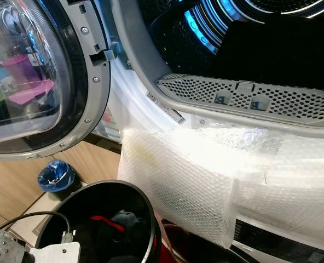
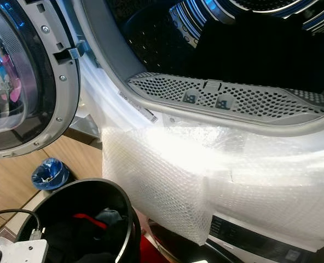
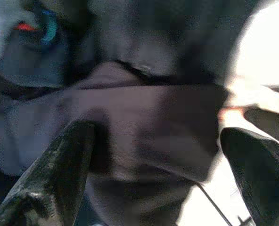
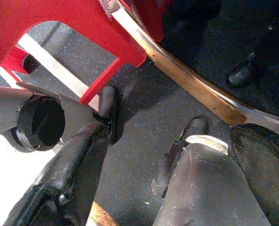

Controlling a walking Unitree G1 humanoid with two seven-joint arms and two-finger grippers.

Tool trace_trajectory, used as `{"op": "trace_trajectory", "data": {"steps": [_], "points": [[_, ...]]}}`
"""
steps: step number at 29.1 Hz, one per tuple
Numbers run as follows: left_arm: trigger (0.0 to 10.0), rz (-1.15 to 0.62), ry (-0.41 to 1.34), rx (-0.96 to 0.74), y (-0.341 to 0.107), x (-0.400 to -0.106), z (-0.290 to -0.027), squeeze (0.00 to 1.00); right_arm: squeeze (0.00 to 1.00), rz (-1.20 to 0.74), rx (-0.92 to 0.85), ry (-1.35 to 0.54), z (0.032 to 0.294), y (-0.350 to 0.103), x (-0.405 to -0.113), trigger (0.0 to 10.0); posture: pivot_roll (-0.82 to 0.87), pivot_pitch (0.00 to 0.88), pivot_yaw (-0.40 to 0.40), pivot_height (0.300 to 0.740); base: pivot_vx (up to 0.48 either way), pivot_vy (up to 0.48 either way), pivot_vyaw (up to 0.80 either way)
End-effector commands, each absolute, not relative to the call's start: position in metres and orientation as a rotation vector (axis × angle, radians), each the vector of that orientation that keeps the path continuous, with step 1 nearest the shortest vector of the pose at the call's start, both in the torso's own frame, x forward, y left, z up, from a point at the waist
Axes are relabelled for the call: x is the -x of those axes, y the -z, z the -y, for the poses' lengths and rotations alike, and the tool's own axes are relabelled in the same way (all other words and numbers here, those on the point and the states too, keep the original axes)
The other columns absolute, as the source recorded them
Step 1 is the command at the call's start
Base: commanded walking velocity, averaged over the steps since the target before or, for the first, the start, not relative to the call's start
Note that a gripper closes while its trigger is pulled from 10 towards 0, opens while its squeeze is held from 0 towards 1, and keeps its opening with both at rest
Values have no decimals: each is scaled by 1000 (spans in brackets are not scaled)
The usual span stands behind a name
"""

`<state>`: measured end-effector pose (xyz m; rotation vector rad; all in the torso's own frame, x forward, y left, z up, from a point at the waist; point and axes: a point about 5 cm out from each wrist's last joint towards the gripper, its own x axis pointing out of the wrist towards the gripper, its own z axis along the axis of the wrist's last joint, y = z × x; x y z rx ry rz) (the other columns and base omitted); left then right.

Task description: Clothes washing

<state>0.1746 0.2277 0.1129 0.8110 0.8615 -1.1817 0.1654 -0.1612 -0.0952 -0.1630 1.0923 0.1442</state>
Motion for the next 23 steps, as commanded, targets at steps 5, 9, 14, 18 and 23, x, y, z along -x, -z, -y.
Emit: {"op": "trace_trajectory", "data": {"steps": [5,9,14,18,23], "points": [[10000,-849,1105,-880,-105,-183,-229,0,0,-1141,156,-148,159,101,-153,10000,9,94,192,740,0,0,0],[10000,-825,1071,-853,-96,-185,-221,0,0,-1143,156,-148,159,101,-153,10000,7,93,191,740,0,0,0],[10000,-879,1130,-793,-94,-173,-220,0,0,-1147,158,-150,160,101,-152,10000,3,81,190,740,0,0,0],[10000,-955,1167,-815,-91,-165,-230,0,0,-1151,161,-153,160,101,-151,10000,3,74,191,740,0,0,0],[10000,-961,1134,-830,-89,-170,-231,0,0,-1144,156,-150,160,100,-155,10000,-2,73,193,740,0,0,0]]}}
